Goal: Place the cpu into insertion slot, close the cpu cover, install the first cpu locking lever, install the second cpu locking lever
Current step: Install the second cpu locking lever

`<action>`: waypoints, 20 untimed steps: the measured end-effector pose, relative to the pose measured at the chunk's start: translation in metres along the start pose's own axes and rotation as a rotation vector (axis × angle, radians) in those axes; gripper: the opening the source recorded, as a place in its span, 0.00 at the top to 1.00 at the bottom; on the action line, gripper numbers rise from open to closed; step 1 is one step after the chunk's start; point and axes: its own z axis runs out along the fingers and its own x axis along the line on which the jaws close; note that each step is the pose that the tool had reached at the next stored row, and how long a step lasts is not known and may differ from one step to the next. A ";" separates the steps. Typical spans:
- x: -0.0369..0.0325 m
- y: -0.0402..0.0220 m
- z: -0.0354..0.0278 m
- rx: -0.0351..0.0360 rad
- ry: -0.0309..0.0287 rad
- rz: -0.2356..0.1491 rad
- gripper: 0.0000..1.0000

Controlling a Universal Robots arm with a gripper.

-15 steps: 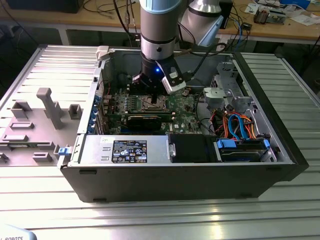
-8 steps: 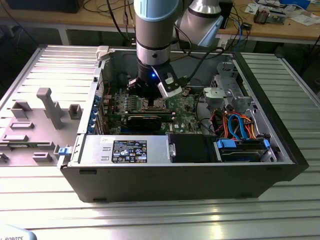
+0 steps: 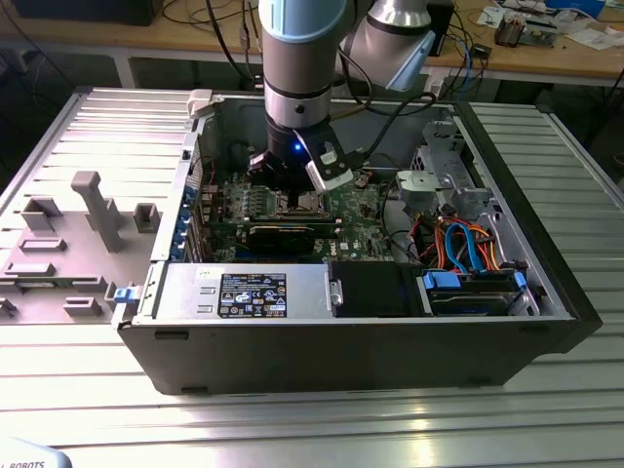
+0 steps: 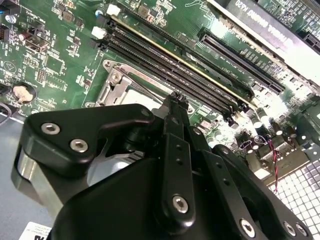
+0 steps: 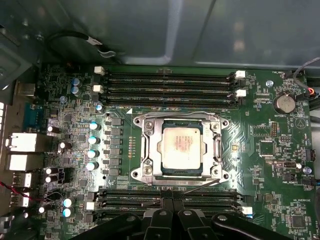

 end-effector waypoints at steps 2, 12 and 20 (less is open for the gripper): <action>0.0000 0.0000 0.0000 -0.0002 0.0000 0.000 0.89; -0.0001 -0.0004 -0.0001 -0.0113 0.0064 0.001 0.89; -0.0026 -0.0140 0.0055 -0.0592 0.0616 -0.027 0.89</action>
